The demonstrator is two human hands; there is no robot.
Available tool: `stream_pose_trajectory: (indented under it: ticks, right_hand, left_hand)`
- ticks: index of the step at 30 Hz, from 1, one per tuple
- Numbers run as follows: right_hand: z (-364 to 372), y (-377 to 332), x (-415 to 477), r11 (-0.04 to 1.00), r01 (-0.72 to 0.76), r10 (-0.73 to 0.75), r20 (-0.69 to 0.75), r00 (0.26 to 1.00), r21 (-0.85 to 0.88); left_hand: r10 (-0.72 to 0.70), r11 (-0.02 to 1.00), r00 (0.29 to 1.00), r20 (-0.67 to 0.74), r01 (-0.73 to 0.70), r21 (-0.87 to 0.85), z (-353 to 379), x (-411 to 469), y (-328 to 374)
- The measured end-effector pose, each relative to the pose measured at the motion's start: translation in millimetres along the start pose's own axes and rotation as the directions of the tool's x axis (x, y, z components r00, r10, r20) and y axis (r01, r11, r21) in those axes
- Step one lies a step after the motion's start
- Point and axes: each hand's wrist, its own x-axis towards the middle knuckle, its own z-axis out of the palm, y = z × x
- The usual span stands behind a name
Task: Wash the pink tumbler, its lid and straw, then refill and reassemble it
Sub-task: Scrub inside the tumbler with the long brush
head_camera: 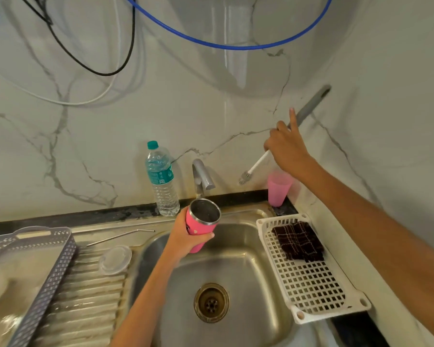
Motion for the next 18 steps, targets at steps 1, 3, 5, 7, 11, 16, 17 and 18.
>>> stream_pose_trajectory:
  ticks: [1, 3, 5, 7, 11, 16, 17, 18]
  right_hand:
    - [2.5, -9.7, -11.9, 0.999, 0.007, -0.007, -0.003, 1.0, 0.05]
    - [8.9, -28.8, -34.1, 0.987, 0.026, -0.025, -0.004, 1.0, 0.161]
    - [15.1, -46.3, -51.7, 0.968, 0.046, -0.05, 0.011, 0.999, 0.246]
    - [18.2, -64.8, -64.5, 0.947, 0.078, -0.099, 0.053, 0.994, 0.311]
    - [19.0, -99.8, -81.1, 0.887, 0.187, -0.227, 0.046, 0.973, 0.423]
    - [22.3, -121.3, -84.3, 0.812, 0.365, -0.43, 0.042, 0.902, 0.456]
    - [21.7, -122.6, -84.0, 0.799, 0.388, -0.46, 0.05, 0.887, 0.459]
    - [20.8, -123.5, -84.0, 0.793, 0.406, -0.485, 0.067, 0.872, 0.454]
  left_hand:
    - [0.006, 0.999, 1.0, -0.019, -0.005, 0.036, -5.1, -2.3, -4.2]
    - [0.005, 0.996, 0.999, -0.046, -0.001, 0.092, -14.9, -6.1, -13.8]
    - [-0.017, 0.989, 0.998, -0.067, 0.027, 0.142, -24.9, -9.1, -23.3]
    - [-0.025, 0.978, 0.995, -0.094, 0.044, 0.205, -34.8, -10.9, -32.7]
    - [-0.015, 0.957, 0.998, -0.056, 0.03, 0.288, -44.1, -9.7, -39.7]
    - [0.033, 0.938, 0.999, -0.013, -0.026, 0.347, -45.8, -9.5, -38.0]
    - [0.035, 0.933, 0.999, -0.004, -0.031, 0.358, -47.2, -10.5, -38.1]
    - [0.042, 0.926, 0.999, 0.014, -0.044, 0.376, -48.5, -11.7, -38.0]
